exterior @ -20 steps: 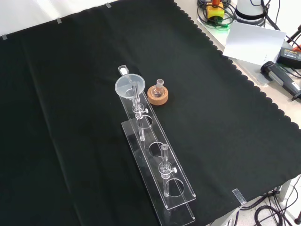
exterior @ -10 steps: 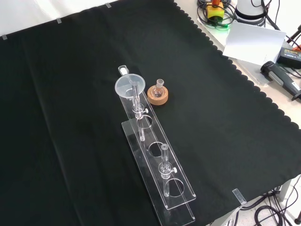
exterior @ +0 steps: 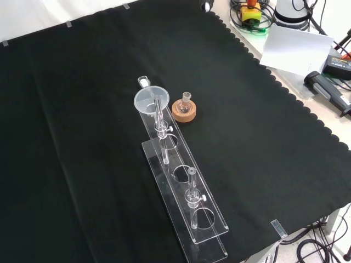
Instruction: Pick up the funnel from the transparent funnel stand.
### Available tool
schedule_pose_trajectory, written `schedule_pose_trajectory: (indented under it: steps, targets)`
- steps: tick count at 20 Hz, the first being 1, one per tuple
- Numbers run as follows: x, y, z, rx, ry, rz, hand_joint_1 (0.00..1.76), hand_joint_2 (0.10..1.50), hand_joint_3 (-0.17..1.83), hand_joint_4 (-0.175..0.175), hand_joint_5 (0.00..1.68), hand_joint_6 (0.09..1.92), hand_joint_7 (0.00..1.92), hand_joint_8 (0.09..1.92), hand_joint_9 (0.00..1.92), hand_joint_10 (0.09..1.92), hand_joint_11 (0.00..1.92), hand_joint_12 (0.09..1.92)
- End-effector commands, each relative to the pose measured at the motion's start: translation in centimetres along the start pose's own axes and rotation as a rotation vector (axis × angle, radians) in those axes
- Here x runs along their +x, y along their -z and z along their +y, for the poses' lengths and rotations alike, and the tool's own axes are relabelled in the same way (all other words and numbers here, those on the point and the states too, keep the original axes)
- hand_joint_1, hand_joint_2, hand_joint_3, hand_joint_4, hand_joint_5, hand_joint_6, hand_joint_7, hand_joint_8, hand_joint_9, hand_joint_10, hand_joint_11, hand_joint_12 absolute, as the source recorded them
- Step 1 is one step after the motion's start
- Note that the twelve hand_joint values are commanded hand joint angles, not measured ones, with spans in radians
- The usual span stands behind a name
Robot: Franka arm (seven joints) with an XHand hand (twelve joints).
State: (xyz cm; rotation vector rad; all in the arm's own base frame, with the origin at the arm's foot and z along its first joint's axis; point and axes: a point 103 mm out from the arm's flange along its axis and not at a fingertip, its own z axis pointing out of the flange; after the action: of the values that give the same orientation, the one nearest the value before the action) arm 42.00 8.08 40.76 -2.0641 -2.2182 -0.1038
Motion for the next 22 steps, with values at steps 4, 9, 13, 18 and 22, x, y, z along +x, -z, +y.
schedule_pose_trajectory:
  steps: [4, 9, 13, 18, 22]
  targets:
    - [3.1, -2.8, 3.5, 0.041, 0.029, 0.008, 0.35, 0.66, 0.05, 0.039, 0.00, 0.09, 0.00, 0.09, 0.00, 0.09, 0.00, 0.09]
    - [3.9, -4.6, 4.4, 0.064, 0.030, 0.004, 0.36, 0.66, 0.05, 0.034, 0.00, 0.09, 0.00, 0.09, 0.00, 0.09, 0.00, 0.09]
    - [4.3, -6.0, 5.4, 0.096, 0.025, 0.007, 0.37, 0.66, 0.05, 0.029, 0.00, 0.09, 0.00, 0.09, 0.00, 0.09, 0.00, 0.09]
    - [4.6, -7.6, 6.6, 0.129, 0.022, -0.005, 0.39, 0.67, 0.04, 0.019, 0.00, 0.09, 0.00, 0.09, 0.00, 0.09, 0.00, 0.09]
    - [4.8, -9.1, 7.4, 0.174, 0.028, -0.025, 0.42, 0.68, 0.05, 0.013, 0.00, 0.09, 0.00, 0.09, 0.00, 0.09, 0.00, 0.09]
